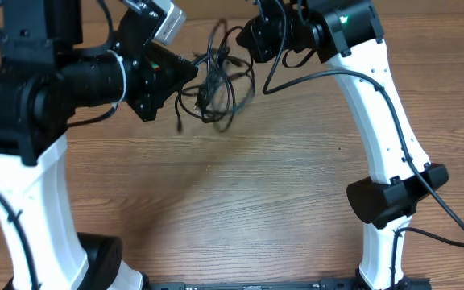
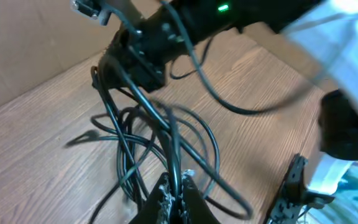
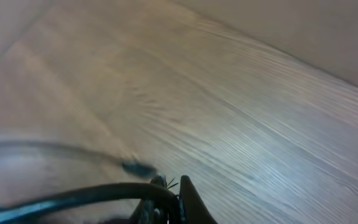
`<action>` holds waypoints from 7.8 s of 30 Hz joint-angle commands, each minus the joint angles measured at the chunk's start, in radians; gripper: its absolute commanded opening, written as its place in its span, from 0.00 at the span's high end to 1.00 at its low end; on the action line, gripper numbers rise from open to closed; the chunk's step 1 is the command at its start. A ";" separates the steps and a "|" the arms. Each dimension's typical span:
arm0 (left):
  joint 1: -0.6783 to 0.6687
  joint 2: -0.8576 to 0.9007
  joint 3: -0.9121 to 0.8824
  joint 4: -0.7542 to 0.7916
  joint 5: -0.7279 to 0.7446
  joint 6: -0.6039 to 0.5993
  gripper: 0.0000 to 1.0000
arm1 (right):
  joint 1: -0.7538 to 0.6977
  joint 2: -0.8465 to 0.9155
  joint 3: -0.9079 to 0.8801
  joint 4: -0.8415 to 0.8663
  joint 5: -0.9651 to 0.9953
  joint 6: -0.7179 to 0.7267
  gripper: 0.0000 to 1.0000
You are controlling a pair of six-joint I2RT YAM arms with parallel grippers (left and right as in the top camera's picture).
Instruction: Untangle cables
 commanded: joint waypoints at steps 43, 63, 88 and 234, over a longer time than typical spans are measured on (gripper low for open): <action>0.004 0.036 -0.009 0.008 -0.340 0.033 0.89 | -0.078 -0.269 0.097 -0.122 0.072 0.211 0.96; -0.045 0.195 -0.010 0.001 0.244 0.420 0.09 | -0.062 -0.510 0.132 -0.163 0.177 0.183 0.96; -0.286 0.379 -0.077 0.027 -0.154 0.570 0.19 | -0.062 -0.515 0.132 -0.149 0.229 0.176 0.96; -0.068 -0.453 -1.220 0.808 -0.544 -0.256 0.00 | -0.112 -0.489 0.192 0.438 0.454 0.291 0.96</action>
